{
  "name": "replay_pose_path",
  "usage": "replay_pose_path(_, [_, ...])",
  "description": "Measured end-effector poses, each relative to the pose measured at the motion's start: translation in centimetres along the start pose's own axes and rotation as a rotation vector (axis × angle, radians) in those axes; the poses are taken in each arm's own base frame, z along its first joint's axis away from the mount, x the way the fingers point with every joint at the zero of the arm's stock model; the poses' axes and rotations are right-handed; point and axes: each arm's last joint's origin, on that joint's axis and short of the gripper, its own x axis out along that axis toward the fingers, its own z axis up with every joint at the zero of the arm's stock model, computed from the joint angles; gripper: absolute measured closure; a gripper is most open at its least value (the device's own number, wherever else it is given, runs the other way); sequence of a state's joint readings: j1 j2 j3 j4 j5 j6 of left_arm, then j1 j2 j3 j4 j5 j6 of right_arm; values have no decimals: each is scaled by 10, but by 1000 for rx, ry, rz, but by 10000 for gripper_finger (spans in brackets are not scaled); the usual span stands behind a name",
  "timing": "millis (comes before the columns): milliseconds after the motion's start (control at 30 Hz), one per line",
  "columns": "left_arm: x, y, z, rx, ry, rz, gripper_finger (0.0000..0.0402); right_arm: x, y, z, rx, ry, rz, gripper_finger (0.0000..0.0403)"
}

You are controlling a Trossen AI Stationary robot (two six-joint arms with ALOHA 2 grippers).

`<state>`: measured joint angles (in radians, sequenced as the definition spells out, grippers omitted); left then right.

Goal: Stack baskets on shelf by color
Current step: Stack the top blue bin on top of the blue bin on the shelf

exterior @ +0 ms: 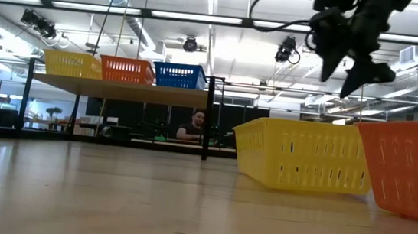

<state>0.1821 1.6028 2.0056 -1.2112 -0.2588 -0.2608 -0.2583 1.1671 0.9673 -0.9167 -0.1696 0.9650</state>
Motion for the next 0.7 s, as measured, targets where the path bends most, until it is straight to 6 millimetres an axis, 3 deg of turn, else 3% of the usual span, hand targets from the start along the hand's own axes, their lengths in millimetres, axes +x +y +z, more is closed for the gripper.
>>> replay_pose_path(300, [-31, -39, 2, -57, -181, -178, 269, 60, 31, 18, 124, -57, 29, 164])
replay_pose_path(500, [-41, -60, 0, -68, -226, -264, 269, 102, 37, 26, 178, -11, 21, 175])
replay_pose_path(700, [-53, -76, -9, -43, -220, -327, 269, 120, 30, 29, 208, -8, -58, 183])
